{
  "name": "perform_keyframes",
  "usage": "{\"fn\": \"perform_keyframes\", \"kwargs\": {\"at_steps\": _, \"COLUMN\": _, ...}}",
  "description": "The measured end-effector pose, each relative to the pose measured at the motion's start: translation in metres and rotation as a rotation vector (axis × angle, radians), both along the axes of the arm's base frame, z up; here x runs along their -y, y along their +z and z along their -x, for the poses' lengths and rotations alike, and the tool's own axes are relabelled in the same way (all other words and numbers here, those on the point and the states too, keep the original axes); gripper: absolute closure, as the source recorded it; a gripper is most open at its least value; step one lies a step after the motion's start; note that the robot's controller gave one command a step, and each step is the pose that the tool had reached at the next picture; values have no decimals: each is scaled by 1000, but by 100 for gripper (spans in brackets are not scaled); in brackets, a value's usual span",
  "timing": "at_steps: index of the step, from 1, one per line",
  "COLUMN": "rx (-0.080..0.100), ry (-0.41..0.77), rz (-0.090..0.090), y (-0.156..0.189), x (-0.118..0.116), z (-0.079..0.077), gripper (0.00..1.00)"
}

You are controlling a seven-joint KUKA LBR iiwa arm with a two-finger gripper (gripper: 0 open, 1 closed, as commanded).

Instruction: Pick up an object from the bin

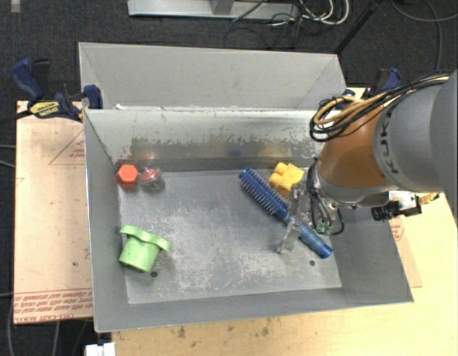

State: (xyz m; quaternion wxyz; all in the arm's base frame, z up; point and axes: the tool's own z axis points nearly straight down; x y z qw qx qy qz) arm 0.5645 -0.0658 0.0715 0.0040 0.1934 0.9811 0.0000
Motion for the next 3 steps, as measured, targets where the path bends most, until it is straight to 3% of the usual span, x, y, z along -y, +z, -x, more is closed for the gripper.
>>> {"fn": "perform_keyframes", "kwargs": {"at_steps": 1, "rx": 4, "ry": 2, "rz": 2, "y": 1, "x": 0, "z": -1, "gripper": 0}}
{"fn": "perform_keyframes", "kwargs": {"at_steps": 2, "rx": 4, "ry": 3, "rz": 0, "y": 2, "x": -1, "z": -2, "gripper": 100}}
{"fn": "perform_keyframes", "kwargs": {"at_steps": 3, "rx": 1, "ry": 6, "rz": -1, "y": 103, "x": -1, "z": -4, "gripper": 100}}
